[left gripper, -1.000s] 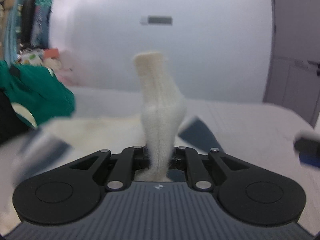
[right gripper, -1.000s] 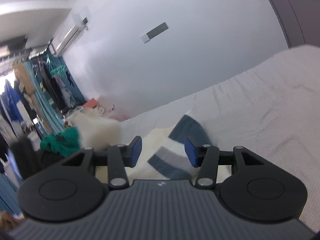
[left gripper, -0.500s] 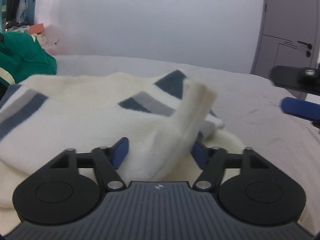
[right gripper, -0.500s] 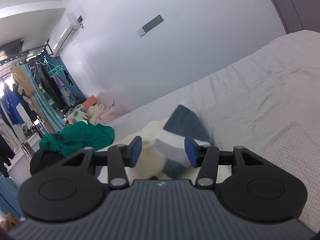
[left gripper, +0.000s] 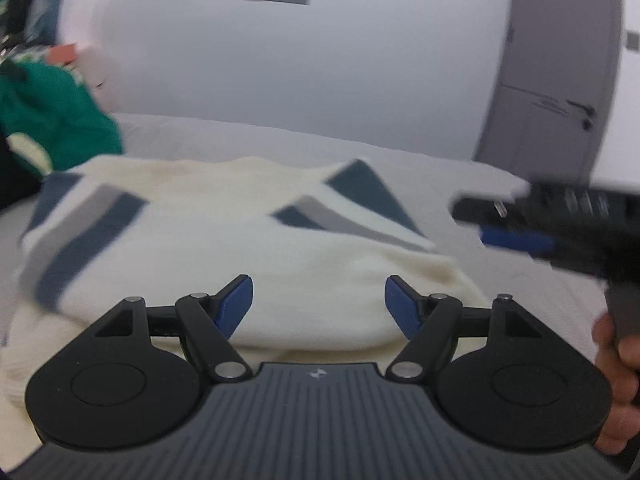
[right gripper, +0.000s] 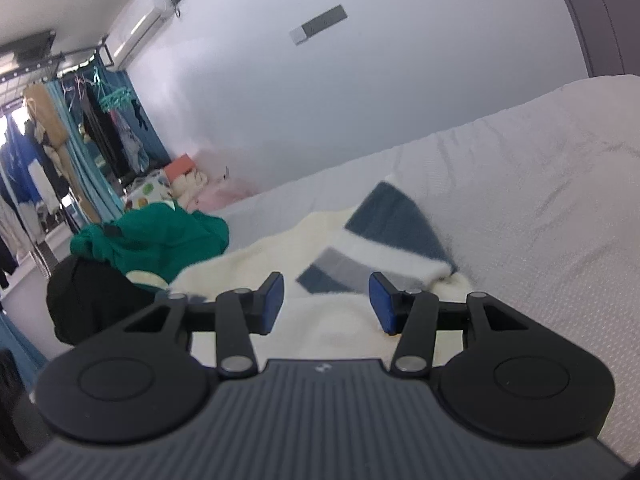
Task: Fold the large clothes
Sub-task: 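Open the left gripper and hold both grippers over the folded sweater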
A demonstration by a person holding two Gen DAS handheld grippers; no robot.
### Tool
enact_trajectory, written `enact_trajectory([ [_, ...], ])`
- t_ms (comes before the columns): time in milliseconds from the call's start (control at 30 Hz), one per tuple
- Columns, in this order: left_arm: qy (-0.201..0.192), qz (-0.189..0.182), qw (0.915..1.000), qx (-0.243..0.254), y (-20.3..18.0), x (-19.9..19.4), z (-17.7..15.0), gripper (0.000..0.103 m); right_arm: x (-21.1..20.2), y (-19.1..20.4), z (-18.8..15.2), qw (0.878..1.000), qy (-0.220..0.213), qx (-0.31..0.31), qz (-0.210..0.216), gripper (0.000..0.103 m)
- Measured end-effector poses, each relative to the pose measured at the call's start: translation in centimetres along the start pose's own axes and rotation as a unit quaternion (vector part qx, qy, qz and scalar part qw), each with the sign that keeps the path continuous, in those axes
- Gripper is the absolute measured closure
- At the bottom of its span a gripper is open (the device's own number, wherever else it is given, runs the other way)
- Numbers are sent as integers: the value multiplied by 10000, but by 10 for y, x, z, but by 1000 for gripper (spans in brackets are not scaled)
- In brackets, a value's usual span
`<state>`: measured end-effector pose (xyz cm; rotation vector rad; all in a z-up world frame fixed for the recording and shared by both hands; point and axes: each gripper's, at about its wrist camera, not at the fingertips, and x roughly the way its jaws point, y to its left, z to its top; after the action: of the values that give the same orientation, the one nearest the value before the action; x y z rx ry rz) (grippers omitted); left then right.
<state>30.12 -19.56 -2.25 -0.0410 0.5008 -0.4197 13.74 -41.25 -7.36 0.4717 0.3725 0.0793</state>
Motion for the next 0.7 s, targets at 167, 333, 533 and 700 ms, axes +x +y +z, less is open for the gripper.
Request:
enact_trajectory([
  [167,50,471,9977,-492,60,7,2,26,22,16,-14,9988,341,-353,-73,52],
  [333,-232,1098,9923,-523,103,3,11,26,45,28,-27,9952,589,-767,-162,52],
  [533,-3,1393,9875,-731,154,24,16,26,74,35,-39,9894,896,-1109,-259,53],
  [700,214,1638,9840,-666,175,53,24,26,95,44,-43,9836,984,-1462,-383,54],
])
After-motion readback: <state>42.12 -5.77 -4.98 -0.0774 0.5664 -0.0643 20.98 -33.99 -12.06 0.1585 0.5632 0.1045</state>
